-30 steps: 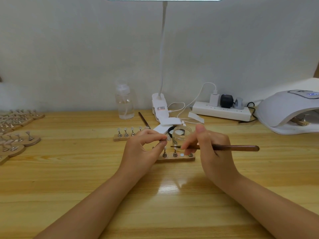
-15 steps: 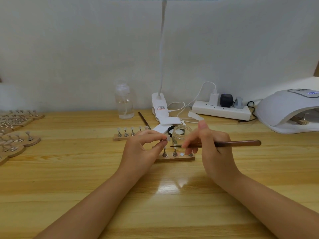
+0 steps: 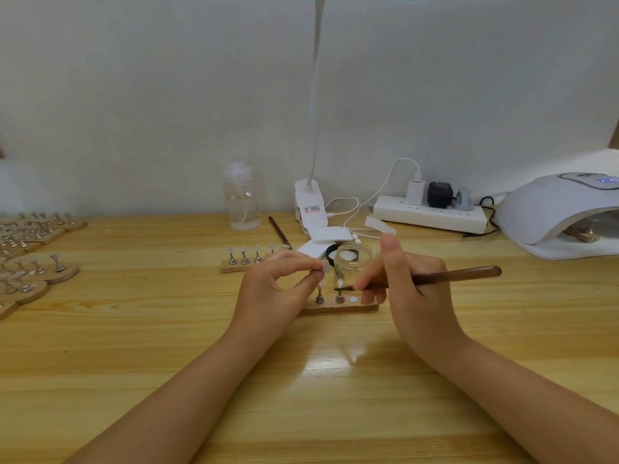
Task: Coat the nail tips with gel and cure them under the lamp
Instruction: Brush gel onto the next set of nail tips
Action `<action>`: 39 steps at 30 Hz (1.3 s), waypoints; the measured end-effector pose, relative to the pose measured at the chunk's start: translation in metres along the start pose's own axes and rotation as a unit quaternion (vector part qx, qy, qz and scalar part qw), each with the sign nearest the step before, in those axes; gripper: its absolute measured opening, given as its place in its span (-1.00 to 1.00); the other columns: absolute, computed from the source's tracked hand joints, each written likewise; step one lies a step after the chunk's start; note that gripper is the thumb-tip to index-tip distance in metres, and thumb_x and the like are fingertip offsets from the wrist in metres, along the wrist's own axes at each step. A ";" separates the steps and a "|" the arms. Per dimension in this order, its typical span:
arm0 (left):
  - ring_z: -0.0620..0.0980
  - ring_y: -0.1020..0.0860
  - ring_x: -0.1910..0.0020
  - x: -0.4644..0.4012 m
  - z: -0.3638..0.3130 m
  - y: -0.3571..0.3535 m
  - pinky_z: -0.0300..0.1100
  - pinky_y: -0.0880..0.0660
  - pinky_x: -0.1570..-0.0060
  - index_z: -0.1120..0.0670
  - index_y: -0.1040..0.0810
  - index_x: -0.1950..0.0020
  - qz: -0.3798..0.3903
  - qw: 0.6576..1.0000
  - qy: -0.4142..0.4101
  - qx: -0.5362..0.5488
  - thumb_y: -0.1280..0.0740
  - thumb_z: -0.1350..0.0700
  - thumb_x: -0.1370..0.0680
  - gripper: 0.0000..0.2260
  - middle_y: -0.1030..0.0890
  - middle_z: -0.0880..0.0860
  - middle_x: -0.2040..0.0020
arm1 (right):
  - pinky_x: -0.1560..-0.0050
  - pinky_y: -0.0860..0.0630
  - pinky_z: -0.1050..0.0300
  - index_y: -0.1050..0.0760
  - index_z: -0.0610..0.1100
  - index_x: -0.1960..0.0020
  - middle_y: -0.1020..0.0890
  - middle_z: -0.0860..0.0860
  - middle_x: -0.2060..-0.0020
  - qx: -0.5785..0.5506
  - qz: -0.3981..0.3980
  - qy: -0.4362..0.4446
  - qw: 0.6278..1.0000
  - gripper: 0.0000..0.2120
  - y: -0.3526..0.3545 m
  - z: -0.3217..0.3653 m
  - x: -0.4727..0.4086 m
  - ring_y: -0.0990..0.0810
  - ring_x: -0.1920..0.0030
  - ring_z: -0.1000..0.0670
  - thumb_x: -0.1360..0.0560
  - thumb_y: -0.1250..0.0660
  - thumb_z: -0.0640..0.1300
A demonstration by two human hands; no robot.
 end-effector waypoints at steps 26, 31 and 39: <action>-0.17 -0.55 0.21 0.000 0.002 0.005 -0.41 -0.44 0.08 -0.09 -0.60 0.26 -0.025 1.000 0.007 -0.002 -0.47 0.25 -0.34 -0.78 -0.62 -0.13 0.27 | 0.30 -0.46 0.35 -0.56 -0.08 0.26 -0.59 0.08 0.38 0.109 0.014 0.122 0.986 -0.61 -0.005 0.016 0.005 -0.55 0.33 0.23 -0.54 -0.02 -0.07; -0.17 -0.54 0.22 0.000 0.002 0.005 -0.46 -0.41 0.10 -0.07 -0.62 0.27 -0.030 1.000 0.005 0.005 -0.48 0.26 -0.34 -0.79 -0.62 -0.13 0.28 | 0.33 -0.46 0.24 -0.57 -0.11 0.36 -0.59 0.03 0.48 0.071 0.016 0.084 0.994 -0.54 -0.005 0.009 0.005 -0.56 0.42 0.15 -0.53 -0.02 0.00; -0.14 -0.55 0.21 0.000 0.005 0.006 -0.39 -0.44 0.09 -0.09 -0.61 0.28 -0.034 0.999 0.016 0.005 -0.48 0.25 -0.34 -0.78 -0.63 -0.11 0.28 | 0.33 -0.41 0.37 -0.56 -0.06 0.34 -0.58 0.08 0.48 0.056 0.015 0.073 0.996 -0.57 -0.005 0.008 0.005 -0.55 0.42 0.19 -0.53 -0.04 0.02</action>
Point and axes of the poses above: each hand's wrist, its own x-axis away from the middle knuckle, its own y-axis out of the back of the hand, z = x × y, the point moved 8 cm from there along -x, towards the middle knuckle
